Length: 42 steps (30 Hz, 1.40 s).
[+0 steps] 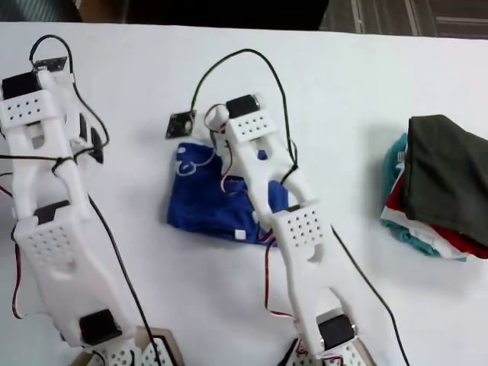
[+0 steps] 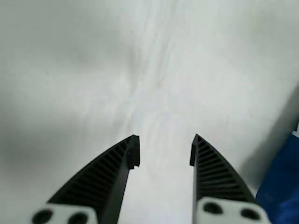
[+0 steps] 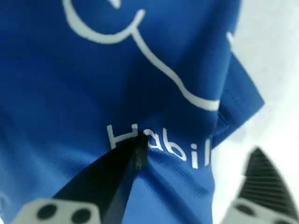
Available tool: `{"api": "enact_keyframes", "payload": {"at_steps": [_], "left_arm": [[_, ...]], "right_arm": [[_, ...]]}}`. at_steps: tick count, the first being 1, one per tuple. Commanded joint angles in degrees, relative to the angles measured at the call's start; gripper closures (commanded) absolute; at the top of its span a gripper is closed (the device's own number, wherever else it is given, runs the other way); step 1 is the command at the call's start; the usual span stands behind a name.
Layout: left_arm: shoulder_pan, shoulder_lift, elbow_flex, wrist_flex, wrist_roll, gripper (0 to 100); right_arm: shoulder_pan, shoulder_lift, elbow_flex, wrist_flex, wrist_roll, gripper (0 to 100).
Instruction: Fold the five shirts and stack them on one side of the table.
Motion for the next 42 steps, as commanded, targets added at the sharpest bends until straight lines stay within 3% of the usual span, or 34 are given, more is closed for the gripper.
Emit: {"api": "enact_keyframes", "payload": {"at_steps": [1,8,12,16,32,42], "left_arm": [[-0.6,-1.3,-0.1,0.6,-0.4,80],[-0.5,-1.4,-0.1,0.6,-0.4,80],[-0.4,-1.4,-0.1,0.5,-0.4,80],[-0.4,-1.4,-0.1,0.3,-0.4,80],[0.1,-1.3,-0.1,-1.5,-0.4,80],[0.1,-1.3,-0.1,-1.5,-0.4,80]], "right_arm": [[-1.0,0.5,1.8,2.5,1.3,71.7],[-1.2,-2.9,9.0,2.6,3.5,70.7],[-3.1,-9.8,17.8,2.6,4.1,78.8],[-3.8,-16.9,22.7,2.4,-5.2,81.1],[5.3,-19.7,12.6,-9.8,-12.6,65.7],[-2.1,-17.3,6.9,-6.1,-13.4,65.5]]}}
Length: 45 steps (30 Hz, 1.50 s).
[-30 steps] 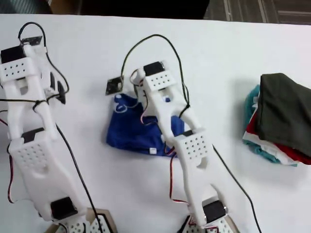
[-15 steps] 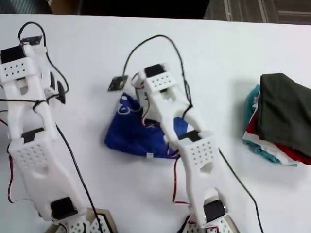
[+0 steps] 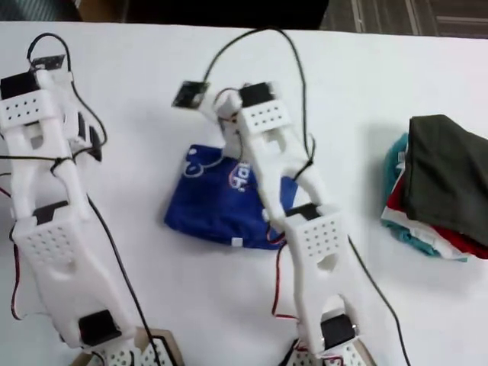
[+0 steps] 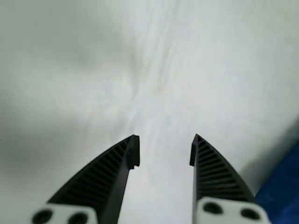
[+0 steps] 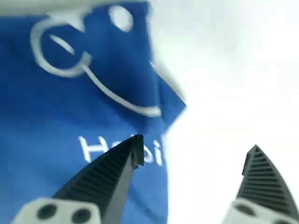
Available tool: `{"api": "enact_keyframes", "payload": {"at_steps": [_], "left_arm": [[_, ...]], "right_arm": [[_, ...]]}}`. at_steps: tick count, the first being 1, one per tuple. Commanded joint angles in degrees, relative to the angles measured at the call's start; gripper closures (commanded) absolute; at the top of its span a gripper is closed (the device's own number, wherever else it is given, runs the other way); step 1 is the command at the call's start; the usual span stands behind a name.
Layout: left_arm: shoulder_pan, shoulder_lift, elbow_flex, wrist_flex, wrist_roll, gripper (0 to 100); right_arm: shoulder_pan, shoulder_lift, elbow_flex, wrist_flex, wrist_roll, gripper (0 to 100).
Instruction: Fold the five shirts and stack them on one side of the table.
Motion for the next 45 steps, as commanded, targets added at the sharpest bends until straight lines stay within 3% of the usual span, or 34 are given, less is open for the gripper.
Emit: {"api": "enact_keyframes", "payload": {"at_steps": [1,11,15,24,30,41,45], "left_arm": [[0.2,-1.3,-0.1,-0.4,-0.4,80],[0.0,-1.3,-0.1,-0.4,-0.4,80],[0.2,-1.3,-0.1,-0.4,-0.4,80],[0.0,-1.4,-0.1,-0.1,-0.4,80],[-0.2,-1.4,-0.1,0.0,-0.3,80],[-0.2,-1.4,-0.1,0.0,-0.3,80],[-0.2,-1.4,-0.1,0.1,-0.3,80]], "right_arm": [[-2.4,-1.2,-3.1,0.7,-2.2,65.5],[1.5,9.9,-6.2,-1.2,-3.7,61.1],[1.8,14.0,-10.3,3.3,-3.4,53.9],[0.8,17.6,-10.9,9.5,-3.8,54.2],[-1.3,12.9,-2.0,9.4,-3.8,60.9],[-0.4,12.0,-1.1,7.1,-3.4,61.7],[-0.6,12.4,-3.1,7.3,-3.3,77.2]]}}
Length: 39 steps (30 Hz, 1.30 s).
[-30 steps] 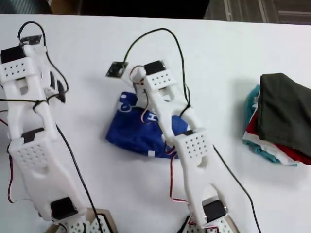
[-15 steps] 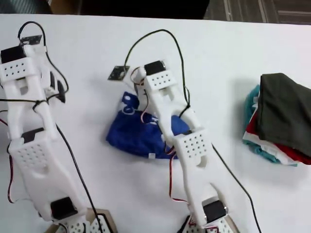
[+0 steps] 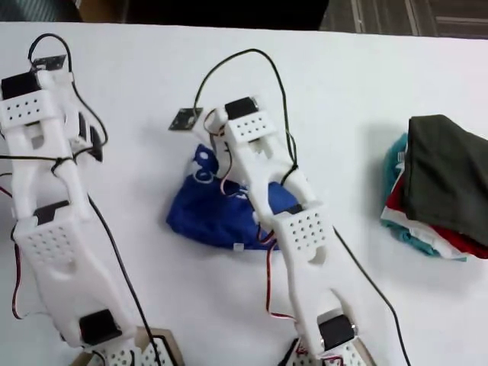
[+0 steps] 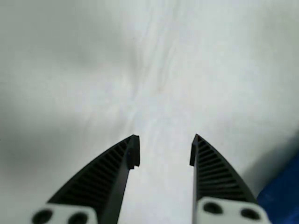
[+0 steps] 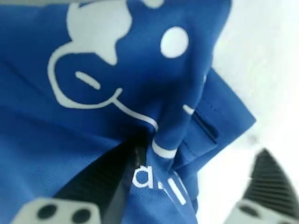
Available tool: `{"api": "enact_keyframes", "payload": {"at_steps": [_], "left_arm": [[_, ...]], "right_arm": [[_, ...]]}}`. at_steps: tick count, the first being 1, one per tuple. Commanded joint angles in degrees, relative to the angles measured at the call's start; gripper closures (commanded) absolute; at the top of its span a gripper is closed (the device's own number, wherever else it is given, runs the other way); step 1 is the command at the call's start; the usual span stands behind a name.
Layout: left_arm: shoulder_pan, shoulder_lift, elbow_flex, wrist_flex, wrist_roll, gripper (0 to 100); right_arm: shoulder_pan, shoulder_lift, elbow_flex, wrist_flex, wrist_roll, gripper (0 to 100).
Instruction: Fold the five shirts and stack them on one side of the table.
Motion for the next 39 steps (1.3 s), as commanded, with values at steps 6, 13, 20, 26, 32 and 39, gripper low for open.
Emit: {"api": "enact_keyframes", "payload": {"at_steps": [6,13,20,26,32,39], "left_arm": [[0.0,-4.1,0.1,0.2,-0.3,80],[0.3,-7.9,0.4,0.1,-0.3,80],[0.2,-8.4,0.4,0.3,-0.4,80],[0.3,-8.4,0.4,0.6,-0.5,80],[1.6,-8.4,0.4,0.6,-0.6,80],[5.5,-7.9,0.4,0.3,-0.4,80]], "right_arm": [[1.4,-0.3,-0.6,0.0,-1.8,97.5],[5.8,-5.5,-8.0,2.0,-8.9,97.7],[8.1,-18.6,5.4,2.1,-19.3,97.7],[14.1,-23.4,21.0,-3.6,-22.8,97.6],[19.9,-23.4,27.3,-13.9,-22.9,97.6],[20.5,-29.1,26.2,-8.8,-23.1,97.6]]}}
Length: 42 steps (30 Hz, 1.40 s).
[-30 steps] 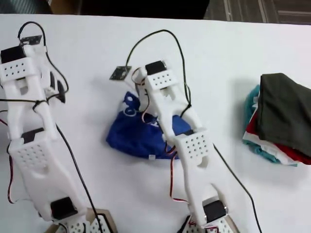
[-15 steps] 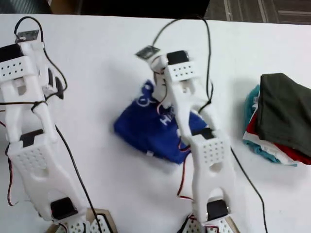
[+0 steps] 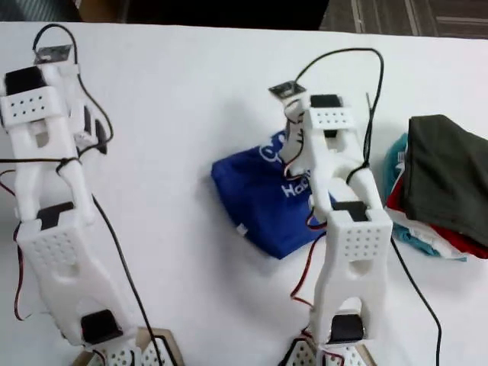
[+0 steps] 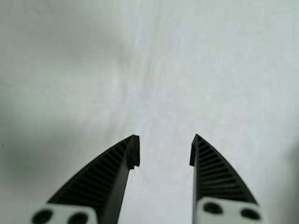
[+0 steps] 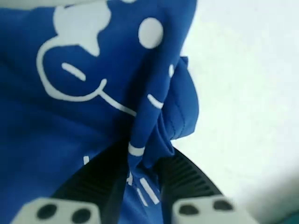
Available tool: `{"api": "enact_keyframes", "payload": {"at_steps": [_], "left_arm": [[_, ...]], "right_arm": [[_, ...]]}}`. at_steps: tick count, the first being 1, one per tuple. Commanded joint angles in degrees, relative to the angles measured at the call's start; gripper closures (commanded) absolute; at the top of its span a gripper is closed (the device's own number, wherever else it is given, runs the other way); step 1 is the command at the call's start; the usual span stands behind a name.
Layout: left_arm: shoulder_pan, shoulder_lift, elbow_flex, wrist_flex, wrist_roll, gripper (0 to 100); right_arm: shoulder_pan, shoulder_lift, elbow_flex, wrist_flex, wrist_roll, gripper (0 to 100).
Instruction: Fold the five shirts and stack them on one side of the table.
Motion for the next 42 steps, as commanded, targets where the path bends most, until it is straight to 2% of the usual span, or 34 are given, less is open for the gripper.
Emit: {"api": "enact_keyframes", "payload": {"at_steps": [1,7,15,22,28,42], "left_arm": [[3.0,-4.3,-0.2,0.2,-0.4,80],[5.6,-4.5,-0.7,0.1,-0.3,80],[5.8,-4.7,-0.7,0.1,-0.3,80],[5.8,-4.7,-0.5,0.3,-0.3,80],[5.9,-4.7,-0.7,0.1,-0.3,80],[5.9,-4.3,-0.2,-0.7,-0.3,80]], "right_arm": [[1.0,-9.8,-0.7,2.4,-0.4,97.6],[4.2,-23.5,1.8,6.1,-3.3,97.6],[6.5,-35.0,9.8,6.8,-3.3,97.6],[10.9,-37.8,10.0,6.5,-2.9,97.7],[14.4,-37.8,9.9,6.5,0.4,97.7],[17.2,-40.7,1.5,7.5,0.4,97.7]]}}
